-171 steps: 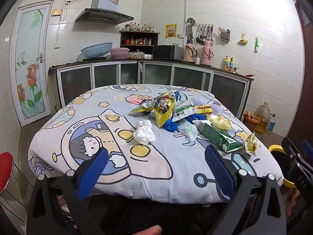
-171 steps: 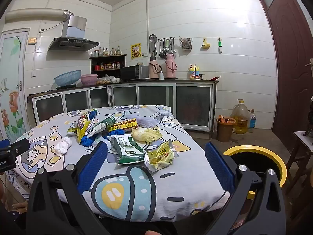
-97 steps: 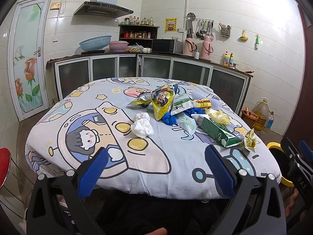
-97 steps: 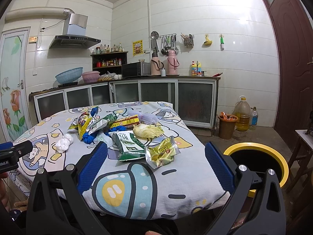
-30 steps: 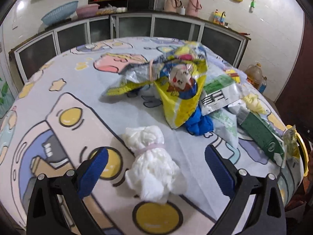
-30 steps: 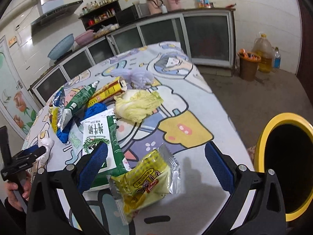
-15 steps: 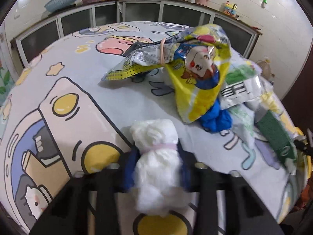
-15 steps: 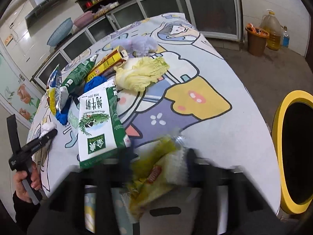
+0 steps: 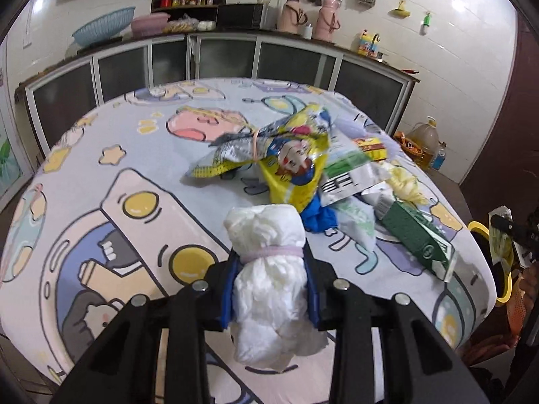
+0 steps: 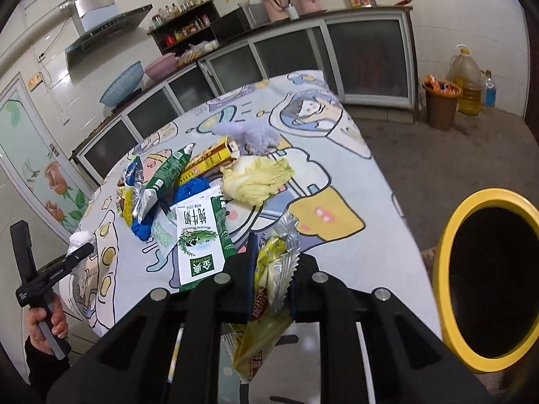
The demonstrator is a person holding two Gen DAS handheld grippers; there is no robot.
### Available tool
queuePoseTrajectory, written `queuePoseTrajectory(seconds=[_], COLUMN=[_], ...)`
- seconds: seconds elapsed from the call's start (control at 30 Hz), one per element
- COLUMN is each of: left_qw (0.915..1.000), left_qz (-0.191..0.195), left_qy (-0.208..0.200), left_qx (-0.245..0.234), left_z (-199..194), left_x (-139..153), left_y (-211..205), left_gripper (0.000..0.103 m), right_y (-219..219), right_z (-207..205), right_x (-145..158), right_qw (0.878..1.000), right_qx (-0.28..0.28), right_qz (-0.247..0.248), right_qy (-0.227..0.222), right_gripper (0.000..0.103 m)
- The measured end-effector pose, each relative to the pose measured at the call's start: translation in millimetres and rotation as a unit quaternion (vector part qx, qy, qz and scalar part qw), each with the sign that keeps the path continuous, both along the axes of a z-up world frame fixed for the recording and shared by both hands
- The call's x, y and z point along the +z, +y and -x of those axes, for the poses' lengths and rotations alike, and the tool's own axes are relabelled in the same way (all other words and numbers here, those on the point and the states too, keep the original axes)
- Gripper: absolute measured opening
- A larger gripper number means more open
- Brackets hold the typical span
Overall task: Collect trash
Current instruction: 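Carry both items to the yellow-rimmed bin and open both tools to drop them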
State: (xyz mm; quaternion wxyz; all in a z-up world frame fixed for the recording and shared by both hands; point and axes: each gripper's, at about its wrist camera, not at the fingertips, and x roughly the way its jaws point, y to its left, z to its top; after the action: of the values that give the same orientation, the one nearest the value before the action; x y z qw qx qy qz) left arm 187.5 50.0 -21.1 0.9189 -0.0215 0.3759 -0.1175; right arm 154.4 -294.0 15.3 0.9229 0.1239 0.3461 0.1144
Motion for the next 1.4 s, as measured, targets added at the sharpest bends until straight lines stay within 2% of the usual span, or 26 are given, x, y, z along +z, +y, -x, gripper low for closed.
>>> queuePoseTrajectory(seconds=[0.27,0.53,0.7,0.87,1.07,1.17,1.23,1.4], left_qw=[0.9985,0.9905,0.9762,0.9547,0.927,0.9166,0.9107,0.9046], left_qz=[0.012,0.015,0.03,0.042,0.04,0.045,0.044,0.047], left_qy=[-0.021,-0.028,-0.029,-0.028,-0.014,-0.002,0.008,0.029], left_qx=[-0.049,-0.134,-0.213,-0.293,-0.373,-0.397,-0.411,-0.423], left_z=[16,7,1,-4,-2,3,7,11], left_x=[16,25,36,41,27,19,11,-8], left_y=[-34,-119,-192,-277,-377,-411,-434,-472], left_gripper=[0.031,0.031,0.031,0.031,0.031,0.031,0.031,0.031], right_y=[-28,-91,-141,-188,-230,-246,-254,-273], right_z=[14,31,40,46,47,48,49,51], right_x=[-4,-3,-2,-5,-22,-30,-35,-50], right_qw=[0.999,0.995,0.987,0.977,0.969,0.966,0.964,0.958], right_qx=[-0.03,-0.099,-0.157,-0.213,-0.248,-0.258,-0.266,-0.285], right_qz=[-0.009,-0.018,-0.018,-0.009,-0.014,-0.021,-0.021,-0.027], right_qy=[0.011,0.001,-0.009,-0.014,0.003,0.01,0.012,0.025], right_gripper=[0.015,0.015,0.015,0.015,0.015,0.015,0.015,0.015])
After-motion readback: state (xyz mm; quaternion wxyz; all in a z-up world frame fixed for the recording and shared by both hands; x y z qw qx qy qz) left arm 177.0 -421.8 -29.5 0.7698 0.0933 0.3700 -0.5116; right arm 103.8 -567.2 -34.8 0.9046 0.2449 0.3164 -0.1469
